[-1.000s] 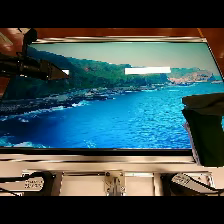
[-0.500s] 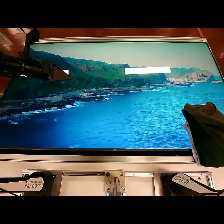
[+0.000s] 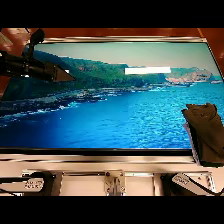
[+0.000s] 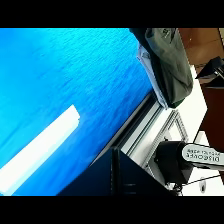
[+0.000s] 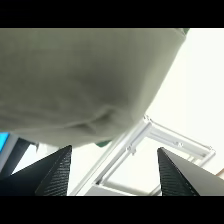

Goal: Fold the shirts.

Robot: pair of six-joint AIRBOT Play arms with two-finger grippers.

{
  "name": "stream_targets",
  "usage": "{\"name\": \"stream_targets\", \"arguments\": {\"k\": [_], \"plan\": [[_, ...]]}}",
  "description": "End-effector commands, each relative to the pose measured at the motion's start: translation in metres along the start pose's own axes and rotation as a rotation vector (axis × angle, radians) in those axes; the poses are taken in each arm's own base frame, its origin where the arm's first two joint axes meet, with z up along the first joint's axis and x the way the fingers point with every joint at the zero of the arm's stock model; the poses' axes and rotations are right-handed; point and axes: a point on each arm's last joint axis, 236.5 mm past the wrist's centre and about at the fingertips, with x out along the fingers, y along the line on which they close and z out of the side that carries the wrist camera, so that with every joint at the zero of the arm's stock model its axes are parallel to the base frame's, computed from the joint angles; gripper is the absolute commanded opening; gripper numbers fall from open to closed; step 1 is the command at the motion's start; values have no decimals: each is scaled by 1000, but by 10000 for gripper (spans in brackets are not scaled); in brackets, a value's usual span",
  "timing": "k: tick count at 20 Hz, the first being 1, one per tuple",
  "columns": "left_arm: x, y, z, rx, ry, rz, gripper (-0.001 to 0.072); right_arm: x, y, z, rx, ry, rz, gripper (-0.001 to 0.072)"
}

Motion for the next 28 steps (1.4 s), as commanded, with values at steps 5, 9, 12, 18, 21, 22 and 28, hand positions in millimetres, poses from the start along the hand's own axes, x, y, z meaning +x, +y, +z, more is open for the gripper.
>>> {"name": "stream_targets", "arguments": {"k": [5,9,12,18,21,22,28], "plan": [[2,49,15,-52,-56,249,37,-136,29,74,-65,-424,161,640],[-54,147,-45,-46,259,1003,38,-230,145,62,-367,-715,337,641],[-39,136,-61,8,376,1021,716,-194,226,1,-545,-510,391,661],[9,117,-69,-56,373,817,706,-131,270,-57,-726,-252,292,677],[17,125,-64,-53,357,816,705,-133,284,-69,-773,-265,300,677],[20,130,-62,-52,348,817,705,-133,286,-71,-782,-265,300,677],[33,148,-60,-118,317,830,705,-133,287,-73,-788,-263,304,677]]}}
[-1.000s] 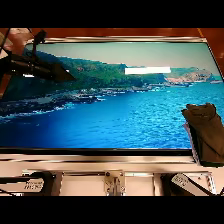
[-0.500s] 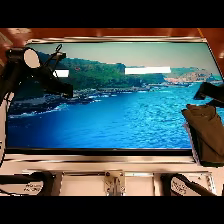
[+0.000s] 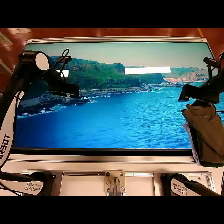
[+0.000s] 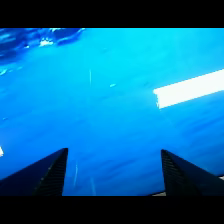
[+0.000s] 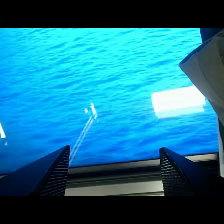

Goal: Fold the shirts.

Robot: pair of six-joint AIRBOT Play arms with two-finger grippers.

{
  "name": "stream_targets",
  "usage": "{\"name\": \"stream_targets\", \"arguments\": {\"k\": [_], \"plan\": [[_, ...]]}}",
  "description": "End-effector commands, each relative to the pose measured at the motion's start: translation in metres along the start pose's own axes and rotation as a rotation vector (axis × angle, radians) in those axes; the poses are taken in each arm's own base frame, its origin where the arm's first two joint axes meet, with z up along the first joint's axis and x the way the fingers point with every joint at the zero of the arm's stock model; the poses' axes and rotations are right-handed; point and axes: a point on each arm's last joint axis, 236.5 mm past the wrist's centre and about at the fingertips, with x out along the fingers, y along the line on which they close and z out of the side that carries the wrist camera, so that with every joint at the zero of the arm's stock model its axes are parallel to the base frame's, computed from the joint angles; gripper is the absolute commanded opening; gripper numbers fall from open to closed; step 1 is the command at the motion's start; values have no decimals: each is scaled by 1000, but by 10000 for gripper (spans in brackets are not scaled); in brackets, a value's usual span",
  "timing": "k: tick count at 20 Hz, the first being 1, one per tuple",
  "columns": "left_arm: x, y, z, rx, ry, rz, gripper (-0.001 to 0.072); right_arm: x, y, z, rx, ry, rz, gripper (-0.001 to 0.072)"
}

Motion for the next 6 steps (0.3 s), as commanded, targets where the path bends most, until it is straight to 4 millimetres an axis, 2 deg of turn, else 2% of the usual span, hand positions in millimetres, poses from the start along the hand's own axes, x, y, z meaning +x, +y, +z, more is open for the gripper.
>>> {"name": "stream_targets", "arguments": {"k": [1,6], "plan": [[6,0,12,-32,-38,-3,705,1,4,-1,-7,5,5,677],[6,1,24,-32,-90,-3,706,1,4,-1,-7,5,5,677]]}}
